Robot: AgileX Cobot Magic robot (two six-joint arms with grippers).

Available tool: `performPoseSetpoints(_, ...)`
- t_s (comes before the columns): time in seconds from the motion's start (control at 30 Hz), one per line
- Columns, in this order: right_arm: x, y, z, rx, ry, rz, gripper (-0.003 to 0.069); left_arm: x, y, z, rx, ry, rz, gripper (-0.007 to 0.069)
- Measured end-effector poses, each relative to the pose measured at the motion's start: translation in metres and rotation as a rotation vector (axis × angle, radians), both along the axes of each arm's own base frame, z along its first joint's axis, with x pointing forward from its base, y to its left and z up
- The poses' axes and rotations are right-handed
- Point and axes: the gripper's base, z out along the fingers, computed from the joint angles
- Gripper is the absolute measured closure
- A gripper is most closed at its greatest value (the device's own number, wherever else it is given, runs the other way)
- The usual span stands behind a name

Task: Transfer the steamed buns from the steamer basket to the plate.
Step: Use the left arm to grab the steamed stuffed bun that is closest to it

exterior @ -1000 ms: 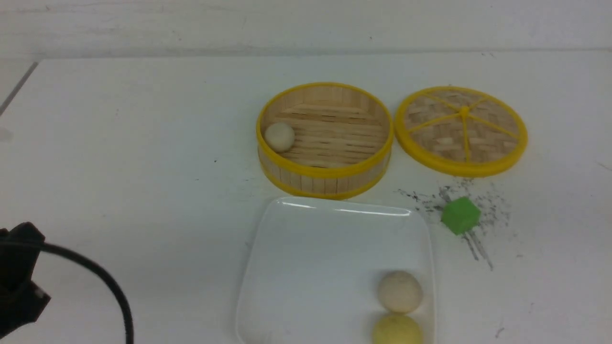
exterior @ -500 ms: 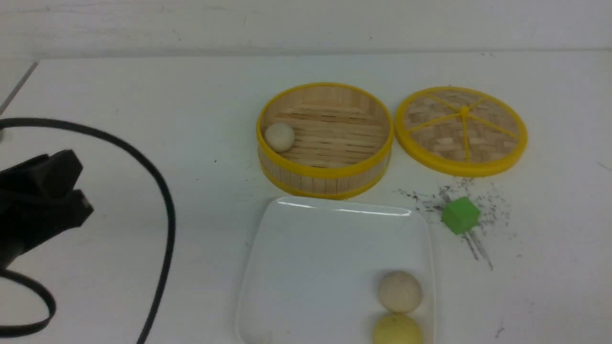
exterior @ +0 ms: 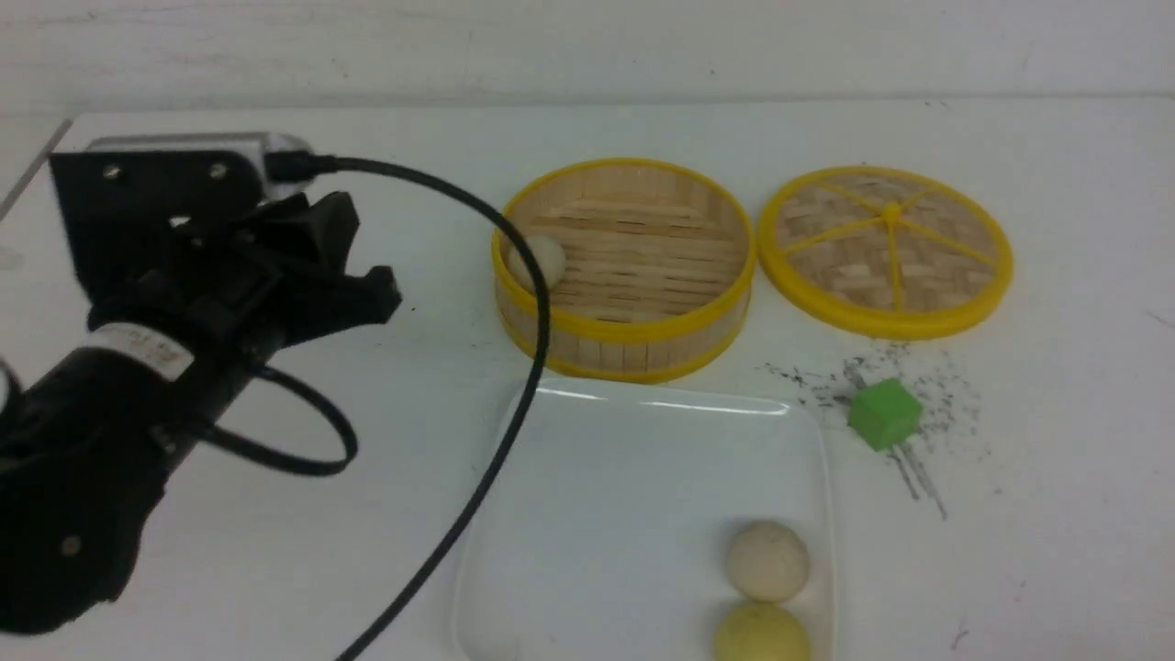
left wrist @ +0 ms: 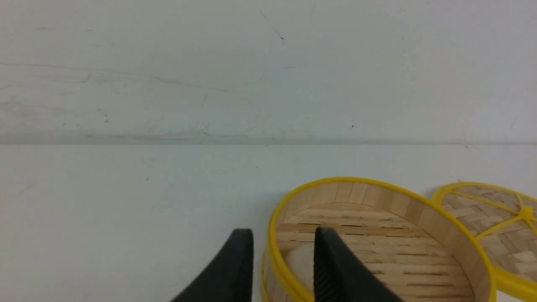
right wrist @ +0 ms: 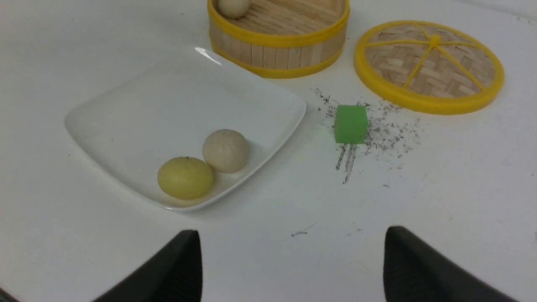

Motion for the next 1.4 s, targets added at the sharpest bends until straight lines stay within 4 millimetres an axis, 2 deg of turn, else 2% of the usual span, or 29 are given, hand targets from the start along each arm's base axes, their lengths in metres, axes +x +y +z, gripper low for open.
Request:
performPoseSetpoints(0.27,0.003,-0.004,0.002,-0.025,-0.041,-0.036,0.0097,0.058,-0.028,0.001,0.028,-0.066,-0.017,0.0384)
performPoseSetpoints(0.47,0.003,-0.004,0.002,-0.035,-0.04,-0.043,0.0097,0.096,-0.045,-0.018,0.091,-0.054,-0.022,0.0384)
performPoseSetpoints(0.5,0.003,-0.004,0.002,-0.035,-0.04,-0.043,0.0097,0.097,-0.046,-0.018,0.094,-0.055,-0.022,0.0384)
performPoseSetpoints(0.6,0.003,-0.005,0.002,-0.037,-0.04,-0.045,0.0097,0.116,-0.055,-0.024,0.162,0.006,-0.044,0.0384)
performPoseSetpoints(0.73,0.003,-0.005,0.002,-0.038,-0.04,-0.045,0.0097,0.135,-0.054,-0.013,0.213,0.098,-0.06,0.0384)
performPoseSetpoints(0.83,0.003,-0.005,0.001,-0.038,-0.038,-0.045,0.0097,0.153,-0.037,0.005,0.238,0.159,-0.037,0.0386)
performPoseSetpoints(1.0,0.003,-0.006,0.0,-0.057,-0.023,-0.051,0.0097,0.165,-0.015,0.029,0.31,0.31,-0.035,0.0405)
performPoseSetpoints(1.17,0.003,-0.008,-0.001,-0.082,-0.021,-0.069,0.0097,0.164,-0.014,0.046,0.442,0.372,-0.09,0.0429)
performPoseSetpoints(1.3,0.003,-0.009,-0.002,-0.093,-0.022,-0.078,0.0097,0.162,-0.017,0.049,0.523,0.375,-0.143,0.0443)
performPoseSetpoints(1.4,0.003,-0.009,-0.002,-0.094,-0.018,-0.077,0.0097,0.161,-0.02,0.043,0.557,0.401,-0.203,0.0449)
